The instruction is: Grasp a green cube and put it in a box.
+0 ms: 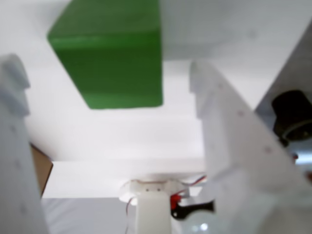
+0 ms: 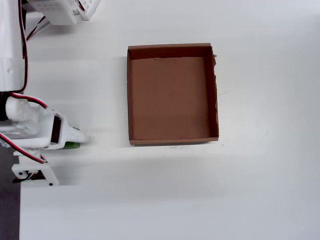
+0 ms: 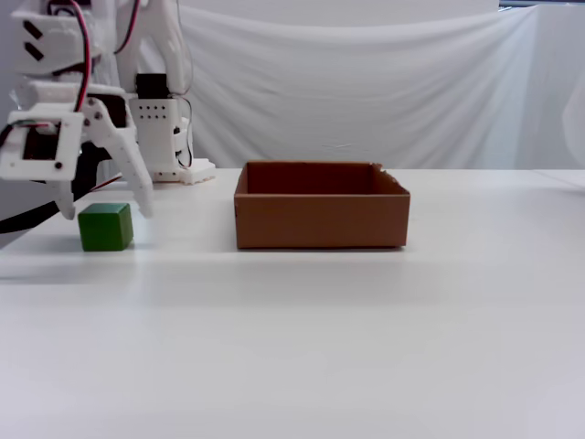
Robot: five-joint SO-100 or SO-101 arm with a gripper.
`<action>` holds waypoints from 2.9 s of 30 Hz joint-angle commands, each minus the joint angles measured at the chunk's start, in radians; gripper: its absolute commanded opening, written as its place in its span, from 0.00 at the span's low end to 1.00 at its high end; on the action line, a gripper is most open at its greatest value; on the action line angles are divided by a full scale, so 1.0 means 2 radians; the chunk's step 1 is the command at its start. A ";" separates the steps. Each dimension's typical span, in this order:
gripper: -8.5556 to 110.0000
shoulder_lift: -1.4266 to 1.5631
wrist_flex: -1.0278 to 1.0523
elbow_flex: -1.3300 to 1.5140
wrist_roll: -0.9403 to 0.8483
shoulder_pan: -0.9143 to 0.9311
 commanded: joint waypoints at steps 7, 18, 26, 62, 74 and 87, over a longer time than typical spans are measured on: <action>0.34 -0.005 0.015 -0.038 -0.008 -0.015; 0.29 -0.013 0.012 -0.038 -0.006 -0.018; 0.26 -0.015 0.012 -0.038 0.002 -0.022; 0.21 -0.025 0.008 -0.041 0.013 -0.027; 0.20 -0.005 0.137 -0.166 0.031 -0.061; 0.20 0.010 0.174 -0.242 0.204 -0.189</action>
